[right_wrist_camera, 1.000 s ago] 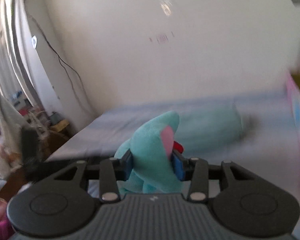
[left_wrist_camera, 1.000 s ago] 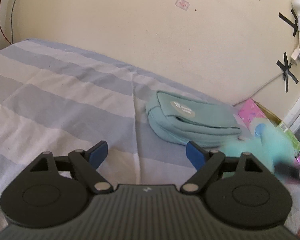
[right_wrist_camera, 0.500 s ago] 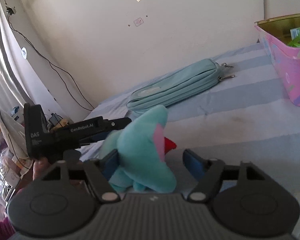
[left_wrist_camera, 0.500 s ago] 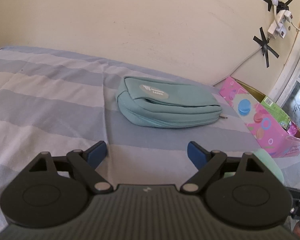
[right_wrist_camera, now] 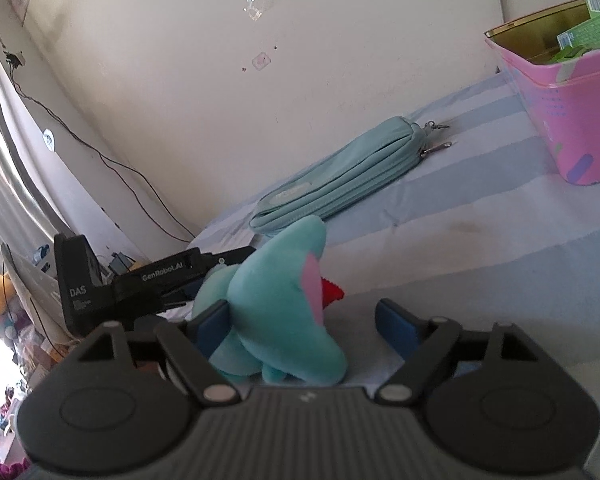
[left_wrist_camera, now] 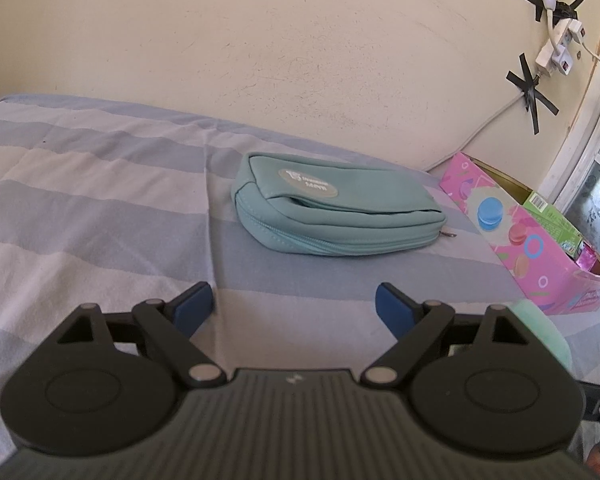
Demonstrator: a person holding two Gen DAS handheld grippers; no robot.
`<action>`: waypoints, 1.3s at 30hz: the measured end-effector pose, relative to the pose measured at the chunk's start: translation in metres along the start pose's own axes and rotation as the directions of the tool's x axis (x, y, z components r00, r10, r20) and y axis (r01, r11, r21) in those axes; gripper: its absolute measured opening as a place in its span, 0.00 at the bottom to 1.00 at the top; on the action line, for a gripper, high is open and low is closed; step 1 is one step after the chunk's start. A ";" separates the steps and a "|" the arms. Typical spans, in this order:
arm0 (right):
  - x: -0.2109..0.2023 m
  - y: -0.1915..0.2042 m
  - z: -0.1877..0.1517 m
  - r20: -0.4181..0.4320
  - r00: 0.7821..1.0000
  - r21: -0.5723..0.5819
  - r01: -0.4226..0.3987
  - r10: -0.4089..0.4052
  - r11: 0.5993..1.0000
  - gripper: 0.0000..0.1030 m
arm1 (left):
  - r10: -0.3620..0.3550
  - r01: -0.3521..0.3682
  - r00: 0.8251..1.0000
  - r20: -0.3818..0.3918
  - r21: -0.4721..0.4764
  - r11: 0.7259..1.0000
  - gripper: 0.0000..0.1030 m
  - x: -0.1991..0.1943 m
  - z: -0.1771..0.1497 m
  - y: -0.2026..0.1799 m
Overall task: Organize objects
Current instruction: 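Lift the plush toy with the right tool toward the left tool, then close the left tool on the plush toy while the right tool releases it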
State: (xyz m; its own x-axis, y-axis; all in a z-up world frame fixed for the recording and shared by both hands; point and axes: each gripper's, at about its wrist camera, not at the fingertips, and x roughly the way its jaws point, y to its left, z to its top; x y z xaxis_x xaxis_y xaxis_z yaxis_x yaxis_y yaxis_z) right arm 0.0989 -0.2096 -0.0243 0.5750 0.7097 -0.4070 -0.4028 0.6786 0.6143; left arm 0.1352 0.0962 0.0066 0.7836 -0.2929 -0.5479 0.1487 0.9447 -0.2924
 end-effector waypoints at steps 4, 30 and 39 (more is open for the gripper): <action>0.001 0.001 0.000 -0.001 1.000 -0.007 -0.004 0.004 1.000 0.80 | -0.010 0.010 1.000 -0.004 -0.018 1.000 0.88 -0.002 -0.001 0.002; 0.007 0.012 -0.003 -0.038 0.999 -0.088 -0.018 0.014 0.996 0.81 | -0.336 0.313 0.937 -0.094 -0.201 0.928 0.93 -0.034 -0.030 -0.032; 0.010 0.032 -0.013 -0.050 0.998 -0.238 0.018 -0.031 0.971 0.72 | -0.349 0.322 0.927 -0.139 -0.186 0.928 0.91 -0.018 -0.034 -0.047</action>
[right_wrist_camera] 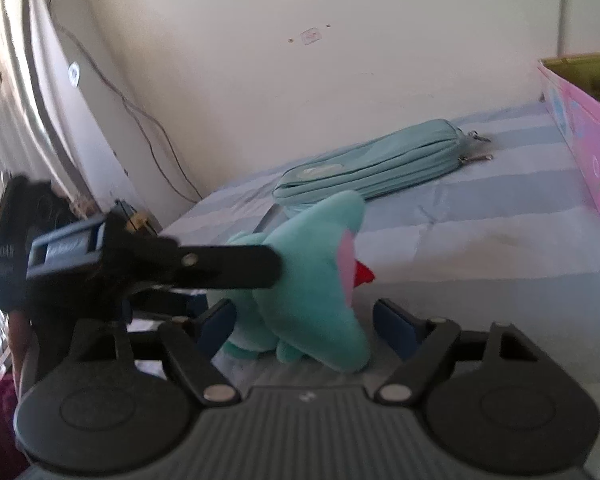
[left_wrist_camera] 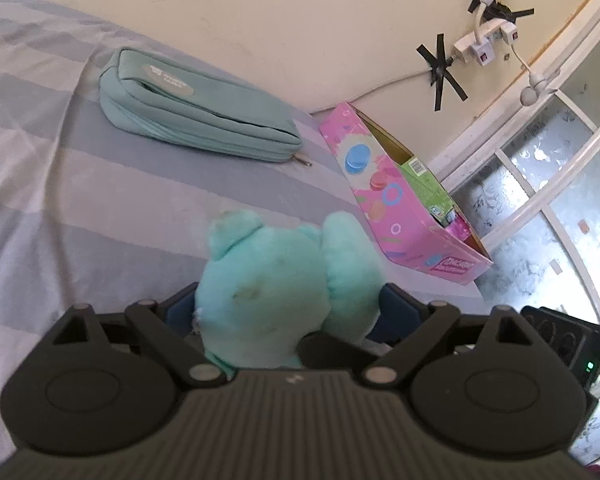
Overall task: Organize objects
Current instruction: 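Close the left tool on the plush toy while the right tool releases it, then carry the plush toy into the pink tin and open the left tool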
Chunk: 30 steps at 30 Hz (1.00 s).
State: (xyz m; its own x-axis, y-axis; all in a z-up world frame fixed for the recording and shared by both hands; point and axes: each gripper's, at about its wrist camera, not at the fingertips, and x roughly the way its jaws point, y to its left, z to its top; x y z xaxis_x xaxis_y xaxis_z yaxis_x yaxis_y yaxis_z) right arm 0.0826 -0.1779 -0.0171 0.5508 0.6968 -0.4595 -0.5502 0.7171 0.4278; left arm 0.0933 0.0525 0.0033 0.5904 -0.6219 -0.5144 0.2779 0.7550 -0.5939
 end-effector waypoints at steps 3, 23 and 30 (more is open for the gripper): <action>0.000 0.006 -0.002 0.005 1.000 -0.043 0.009 -0.008 0.999 0.67 | 0.004 -0.004 1.000 0.005 -0.001 1.000 0.89 0.000 0.000 0.000; -0.035 0.009 -0.002 0.085 0.996 -0.071 0.039 -0.033 0.997 0.49 | -0.070 0.069 0.997 0.021 0.030 0.997 0.81 -0.003 0.004 -0.024; -0.084 -0.023 0.016 0.251 0.960 -0.027 0.132 -0.122 0.991 0.49 | -0.120 0.121 0.993 -0.016 0.189 0.974 0.81 0.031 0.031 -0.097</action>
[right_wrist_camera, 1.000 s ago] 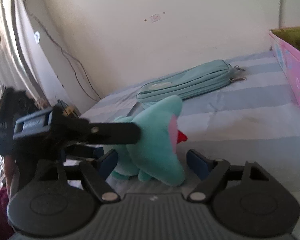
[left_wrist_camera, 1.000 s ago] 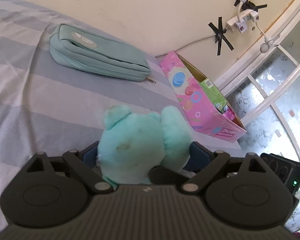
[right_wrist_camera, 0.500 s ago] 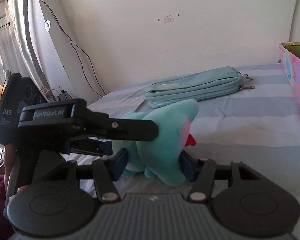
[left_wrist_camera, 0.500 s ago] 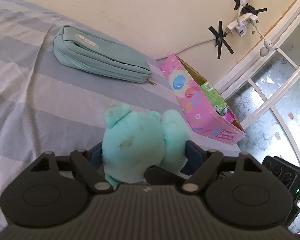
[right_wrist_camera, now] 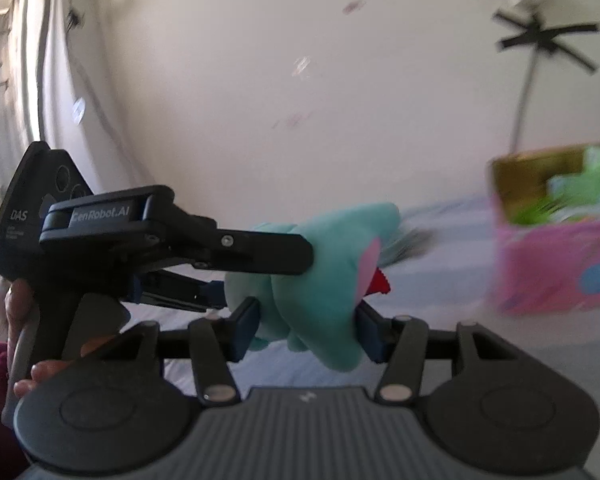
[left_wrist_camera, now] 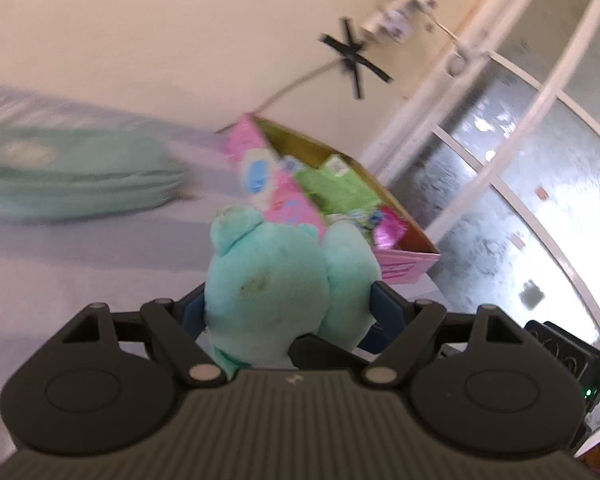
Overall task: Organize objects
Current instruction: 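Carry the plush toy into the pink tin and open the left tool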
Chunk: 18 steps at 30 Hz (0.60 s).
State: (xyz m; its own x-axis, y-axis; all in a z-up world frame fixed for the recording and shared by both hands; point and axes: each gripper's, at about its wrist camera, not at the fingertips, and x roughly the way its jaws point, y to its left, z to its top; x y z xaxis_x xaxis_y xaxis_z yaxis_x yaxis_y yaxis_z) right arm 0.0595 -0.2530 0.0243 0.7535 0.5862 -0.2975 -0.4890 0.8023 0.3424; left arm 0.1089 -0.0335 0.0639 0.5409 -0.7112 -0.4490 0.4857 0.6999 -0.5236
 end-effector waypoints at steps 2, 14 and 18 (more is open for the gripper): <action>-0.010 -0.017 0.010 0.039 0.999 0.019 0.033 -0.034 0.999 0.50 | -0.016 0.017 1.000 -0.010 0.055 0.998 0.82 0.020 0.012 -0.020; 0.011 -0.123 0.075 0.130 0.931 0.014 0.341 -0.340 0.940 0.60 | 0.056 -0.049 0.998 -0.029 0.222 0.974 0.88 0.154 0.083 -0.086; 0.019 -0.137 0.079 0.165 0.865 -0.004 0.481 -0.474 0.877 0.70 | 0.197 -0.190 0.980 -0.007 0.231 0.954 0.88 0.180 0.086 -0.084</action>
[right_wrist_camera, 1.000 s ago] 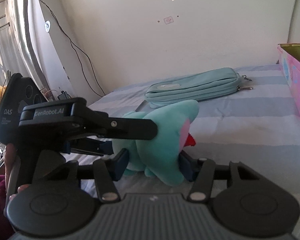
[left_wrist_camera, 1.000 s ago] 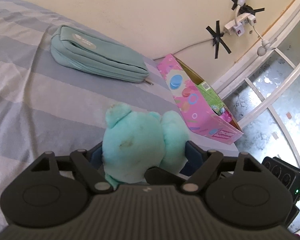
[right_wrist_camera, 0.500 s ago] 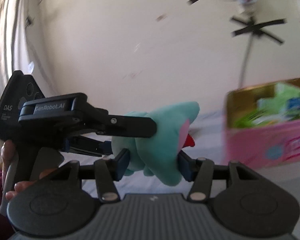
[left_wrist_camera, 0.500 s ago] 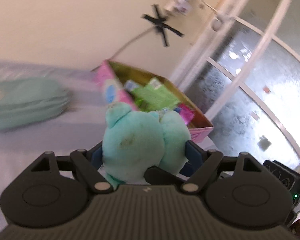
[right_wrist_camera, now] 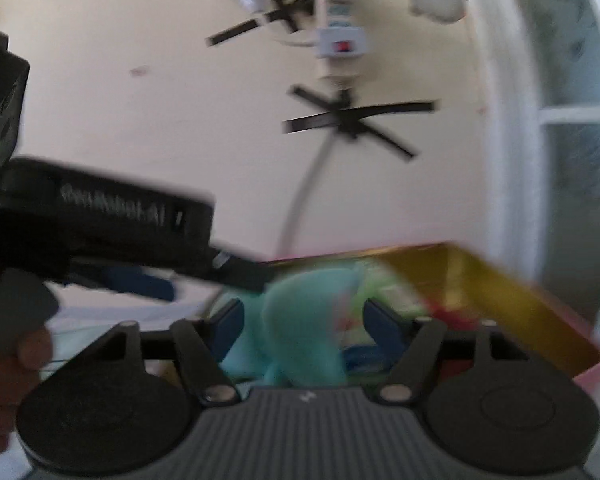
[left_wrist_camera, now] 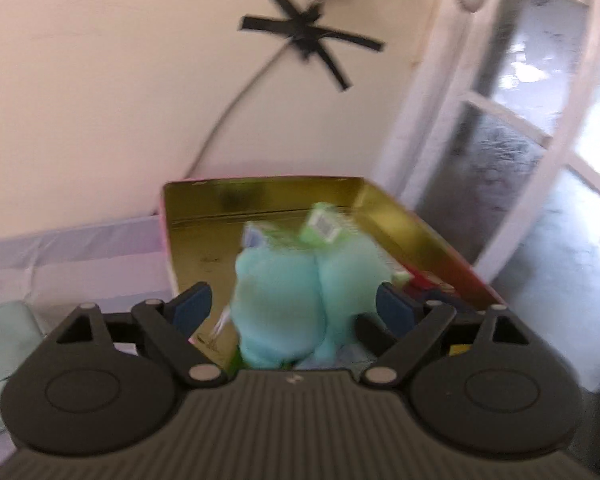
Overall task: Organize objects
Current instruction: 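Carry the plush toy into the pink tin and open the left tool, then withdraw the left tool and reach toward the teal pouch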
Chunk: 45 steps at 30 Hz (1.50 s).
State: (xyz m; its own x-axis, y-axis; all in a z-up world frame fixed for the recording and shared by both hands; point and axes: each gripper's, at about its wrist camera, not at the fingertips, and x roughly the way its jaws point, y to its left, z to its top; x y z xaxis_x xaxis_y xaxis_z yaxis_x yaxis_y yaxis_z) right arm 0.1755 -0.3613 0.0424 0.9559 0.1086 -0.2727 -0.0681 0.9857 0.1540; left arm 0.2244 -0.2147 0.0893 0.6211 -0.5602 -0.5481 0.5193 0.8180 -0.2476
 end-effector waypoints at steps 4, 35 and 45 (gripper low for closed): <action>-0.018 -0.007 -0.013 0.048 0.999 0.039 -0.014 0.012 0.999 0.73 | 0.023 -0.024 0.999 0.040 0.022 0.999 0.88 -0.013 -0.009 0.002; -0.080 0.052 -0.069 -0.121 0.984 0.124 -0.112 0.127 0.986 0.73 | 0.300 -0.304 0.952 0.062 0.068 0.950 0.88 -0.103 -0.109 0.039; -0.071 0.101 -0.072 -0.188 0.962 0.056 -0.193 0.200 0.980 0.73 | 0.389 -0.388 0.921 0.035 -0.017 0.921 0.88 -0.125 -0.124 0.103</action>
State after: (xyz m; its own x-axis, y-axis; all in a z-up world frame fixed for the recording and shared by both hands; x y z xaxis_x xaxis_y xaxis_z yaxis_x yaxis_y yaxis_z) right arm 0.0800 -0.2605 0.0094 0.8520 0.3256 -0.4099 -0.2348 0.9375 0.2568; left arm 0.1278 -0.0444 0.0330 0.7945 -0.2026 -0.5725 0.2276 0.9733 -0.0287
